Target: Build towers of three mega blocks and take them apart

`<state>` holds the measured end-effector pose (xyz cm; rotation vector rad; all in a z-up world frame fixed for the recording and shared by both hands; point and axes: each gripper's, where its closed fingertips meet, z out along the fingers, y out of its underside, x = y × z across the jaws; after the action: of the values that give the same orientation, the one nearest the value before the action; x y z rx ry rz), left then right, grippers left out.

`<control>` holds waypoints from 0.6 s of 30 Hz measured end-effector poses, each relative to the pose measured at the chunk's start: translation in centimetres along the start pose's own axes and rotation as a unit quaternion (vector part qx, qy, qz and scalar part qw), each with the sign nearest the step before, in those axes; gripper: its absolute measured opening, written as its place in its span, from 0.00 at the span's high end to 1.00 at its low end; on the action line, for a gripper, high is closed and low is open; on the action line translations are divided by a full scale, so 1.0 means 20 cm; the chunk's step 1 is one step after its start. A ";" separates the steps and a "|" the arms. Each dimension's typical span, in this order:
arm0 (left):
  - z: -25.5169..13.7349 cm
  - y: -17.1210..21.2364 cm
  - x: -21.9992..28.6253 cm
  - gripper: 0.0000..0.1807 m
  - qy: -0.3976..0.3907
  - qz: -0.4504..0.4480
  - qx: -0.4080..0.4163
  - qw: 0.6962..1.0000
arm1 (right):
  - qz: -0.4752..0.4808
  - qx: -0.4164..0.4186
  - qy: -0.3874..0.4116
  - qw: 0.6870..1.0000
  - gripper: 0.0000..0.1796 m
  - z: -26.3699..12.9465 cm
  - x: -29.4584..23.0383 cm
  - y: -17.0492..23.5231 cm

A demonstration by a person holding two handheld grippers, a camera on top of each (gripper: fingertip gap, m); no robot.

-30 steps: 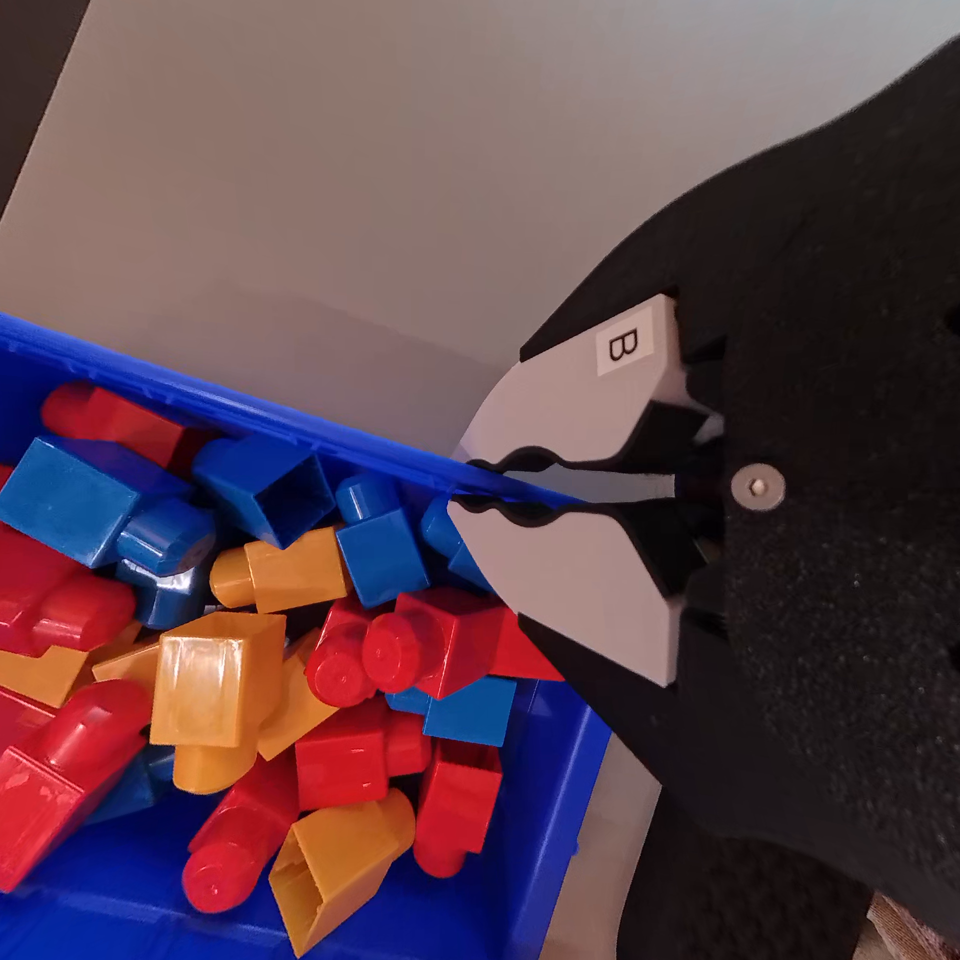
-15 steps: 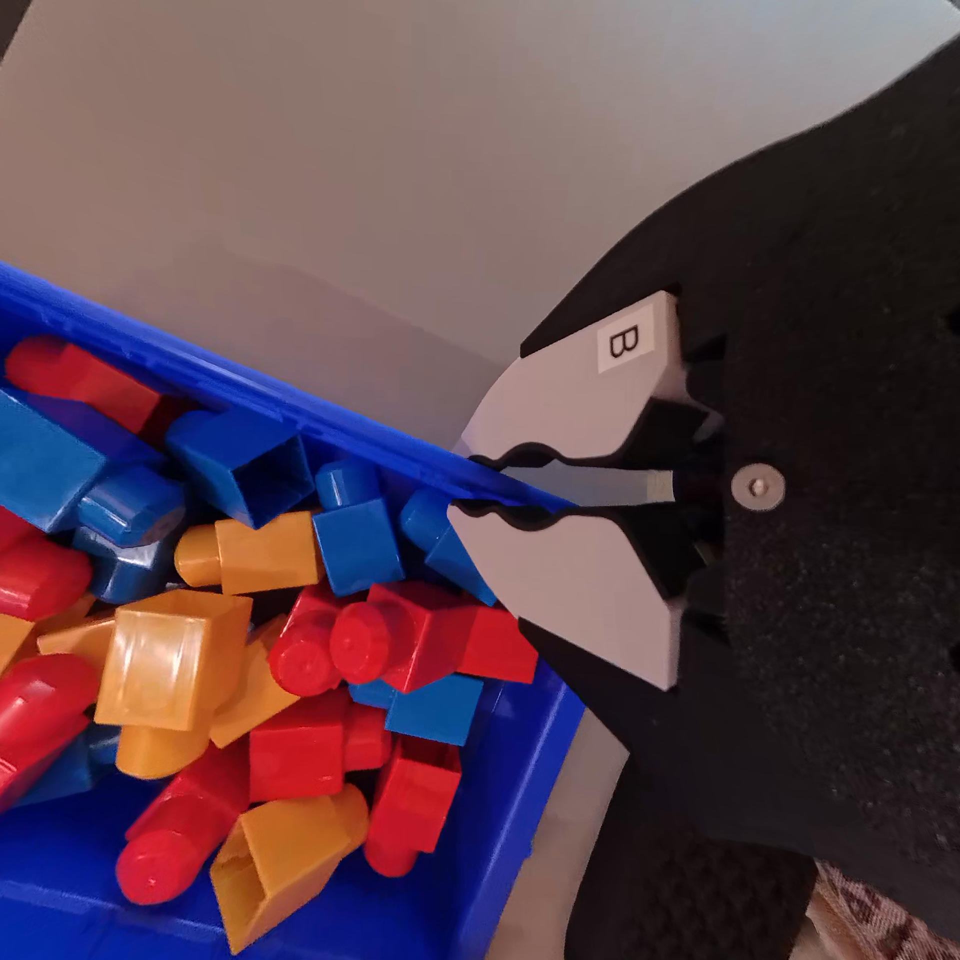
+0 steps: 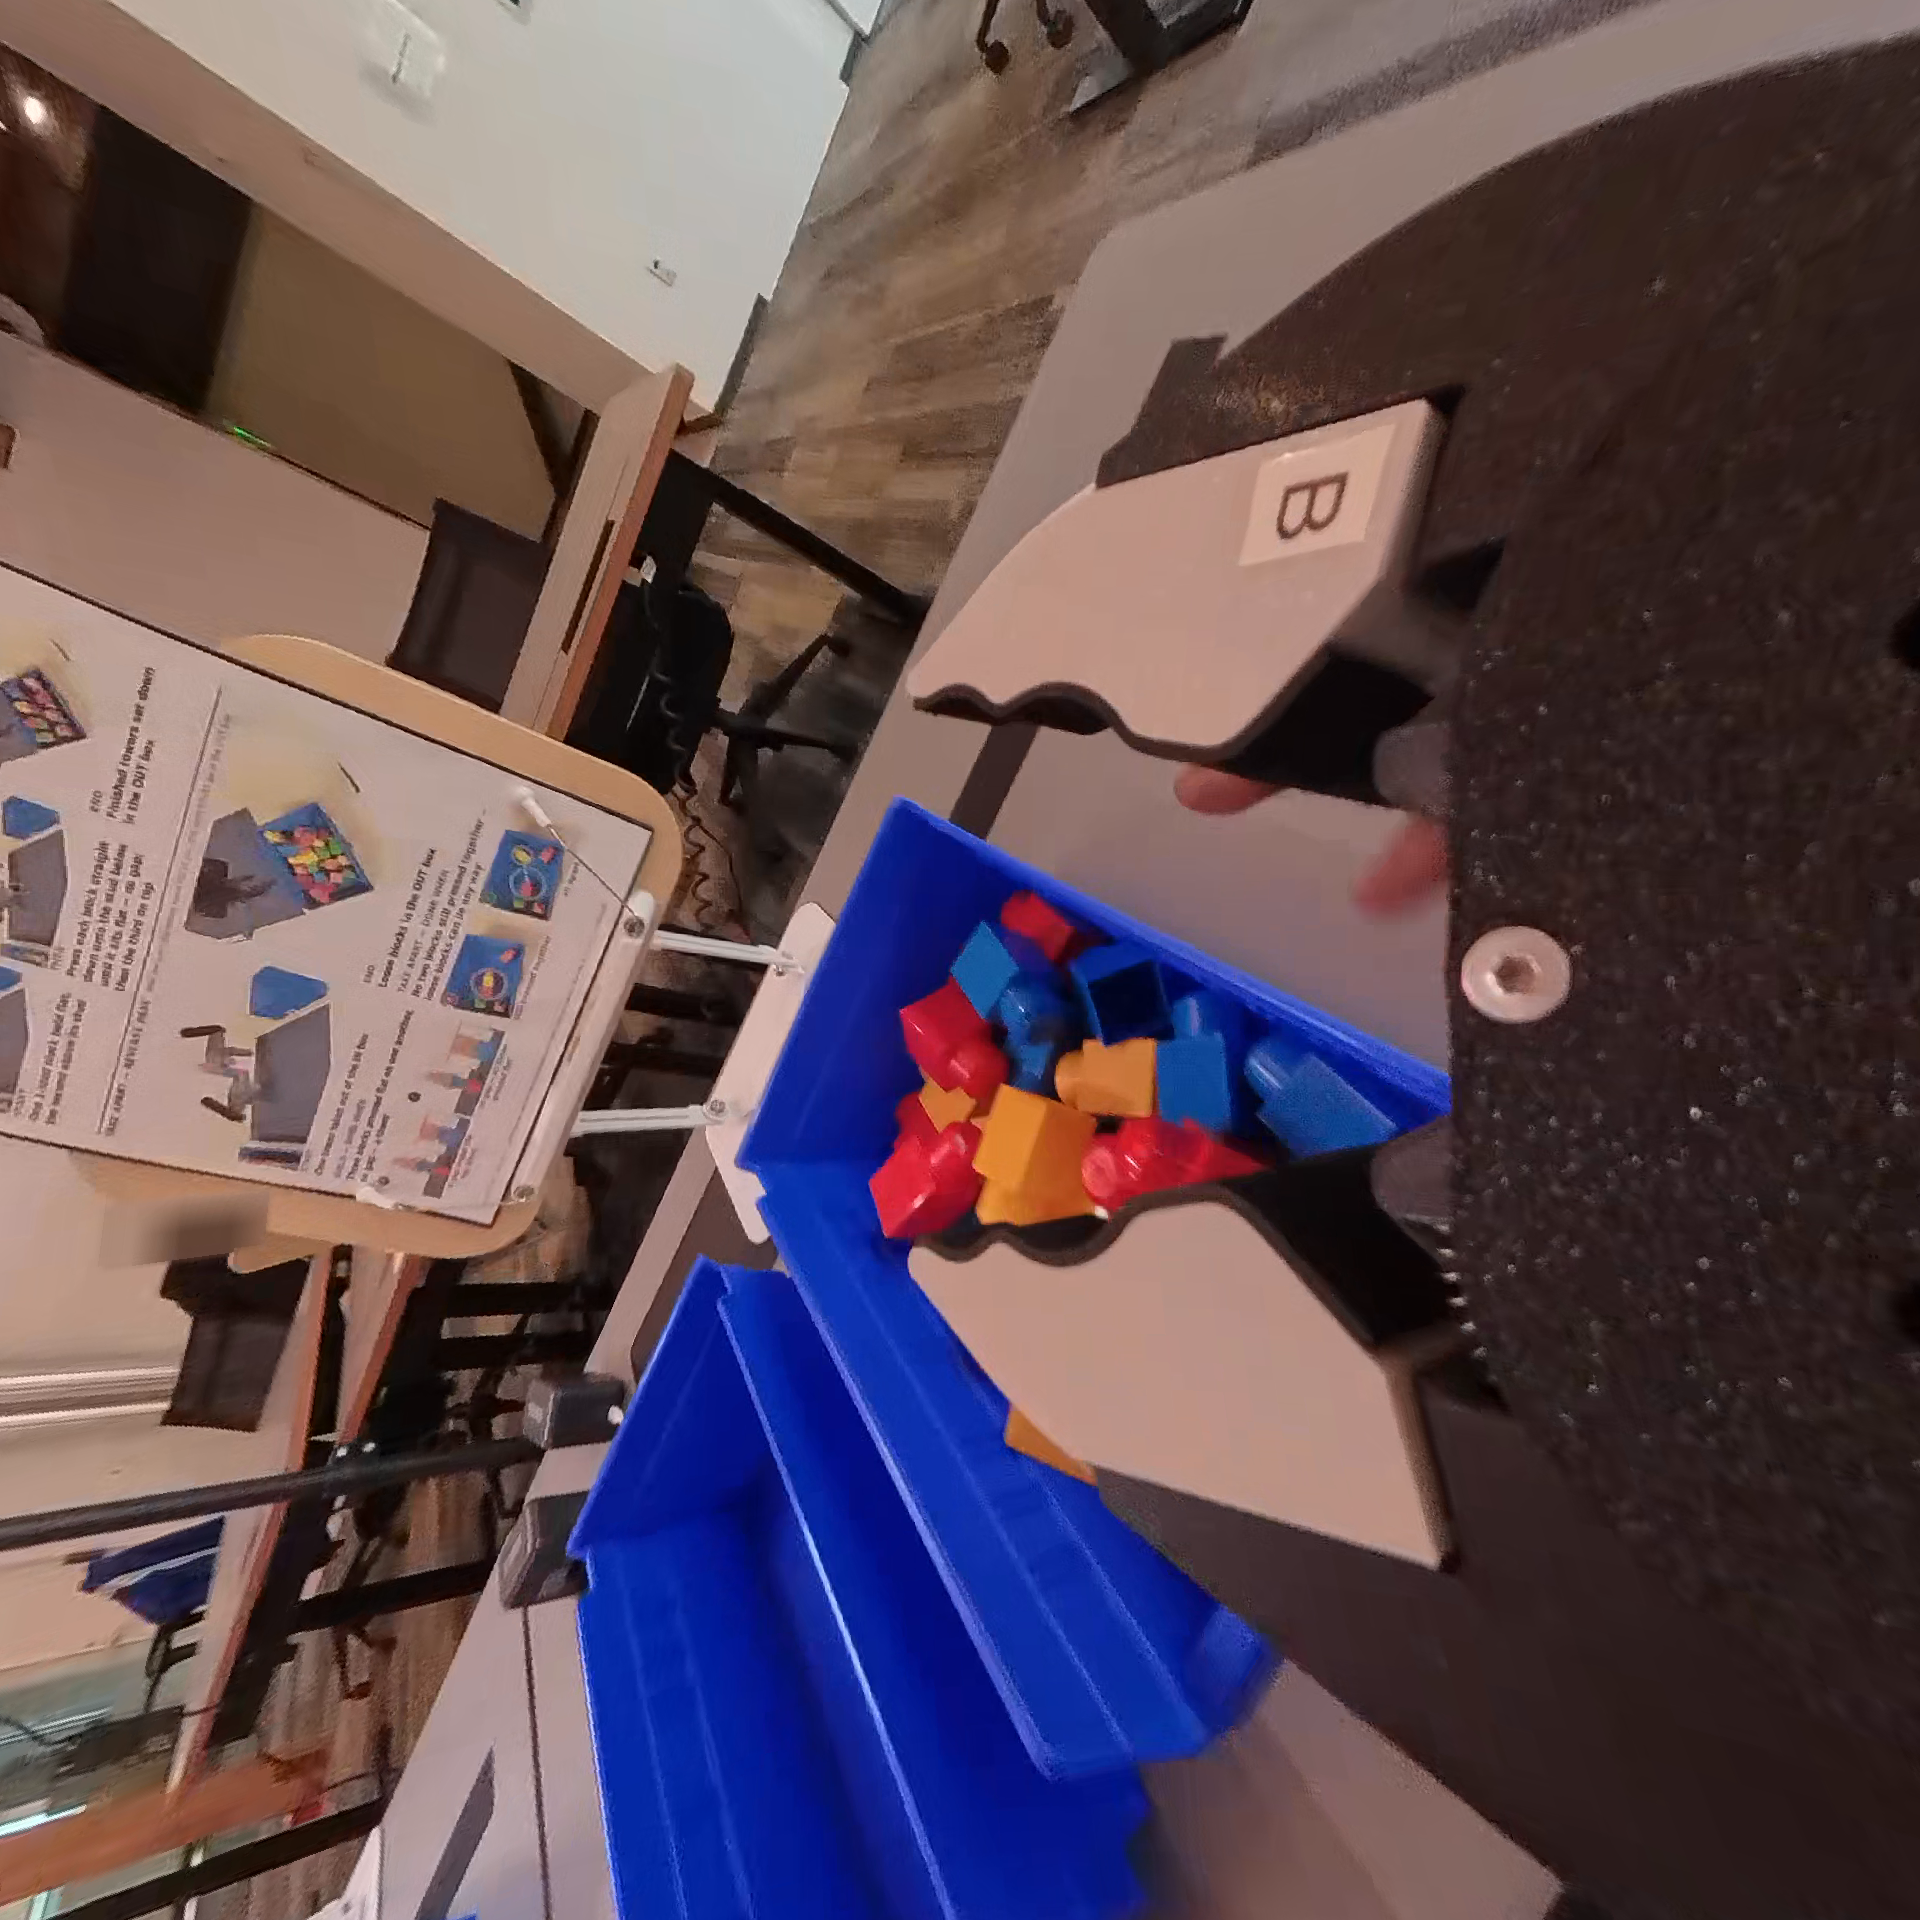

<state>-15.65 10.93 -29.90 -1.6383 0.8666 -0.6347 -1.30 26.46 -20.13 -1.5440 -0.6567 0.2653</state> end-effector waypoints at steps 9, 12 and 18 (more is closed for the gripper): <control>0.20 0.20 -0.25 0.54 -0.138 -0.013 -0.078 0.987 | 0.085 -0.066 0.073 0.992 0.55 -0.11 -0.11 0.59; 0.25 0.24 -0.39 0.69 -0.217 -0.044 -0.085 0.972 | 0.072 -0.067 0.093 0.991 0.63 -0.06 -0.12 0.62; 0.31 0.28 -0.49 0.85 -0.282 0.027 -0.114 0.952 | 0.022 -0.126 0.138 0.982 0.95 0.00 -0.11 0.73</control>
<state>-17.74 21.78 -36.48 -1.8606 0.5700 -0.0083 0.57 25.83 -34.74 -1.7990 -0.4486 -0.0022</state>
